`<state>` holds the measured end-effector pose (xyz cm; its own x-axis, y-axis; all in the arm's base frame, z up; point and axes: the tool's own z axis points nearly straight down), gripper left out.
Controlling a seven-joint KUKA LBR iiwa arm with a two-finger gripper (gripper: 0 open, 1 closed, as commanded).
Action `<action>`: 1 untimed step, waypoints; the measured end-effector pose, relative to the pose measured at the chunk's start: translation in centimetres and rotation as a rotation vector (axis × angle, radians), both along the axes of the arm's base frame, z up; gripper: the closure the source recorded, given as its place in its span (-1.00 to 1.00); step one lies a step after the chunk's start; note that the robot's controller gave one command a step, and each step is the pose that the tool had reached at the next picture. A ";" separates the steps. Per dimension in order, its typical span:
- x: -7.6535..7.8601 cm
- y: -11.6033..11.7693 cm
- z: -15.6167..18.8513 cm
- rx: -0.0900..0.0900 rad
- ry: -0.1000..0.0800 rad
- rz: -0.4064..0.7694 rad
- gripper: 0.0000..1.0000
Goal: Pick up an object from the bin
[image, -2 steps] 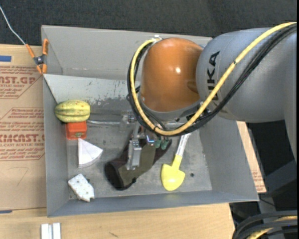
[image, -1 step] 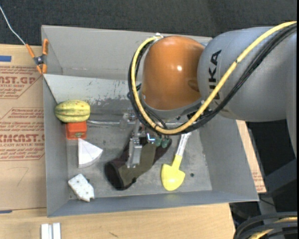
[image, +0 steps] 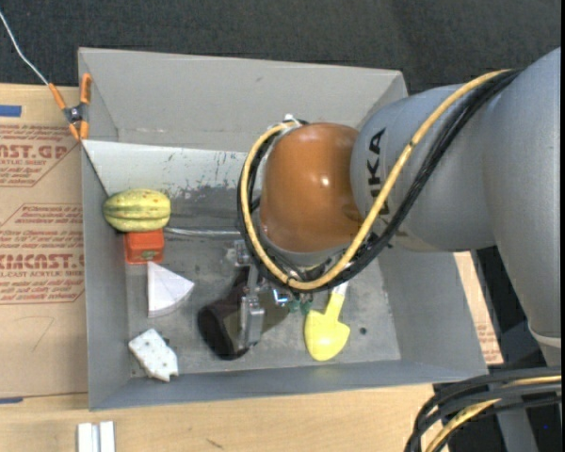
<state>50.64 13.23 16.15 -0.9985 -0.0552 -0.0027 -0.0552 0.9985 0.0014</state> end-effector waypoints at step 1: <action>-0.7 -3.7 -6.7 -0.002 0.008 0.099 -1.00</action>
Offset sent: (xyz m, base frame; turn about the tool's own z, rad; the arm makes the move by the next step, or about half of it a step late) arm 0.0025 -0.0137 -0.0764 -0.0009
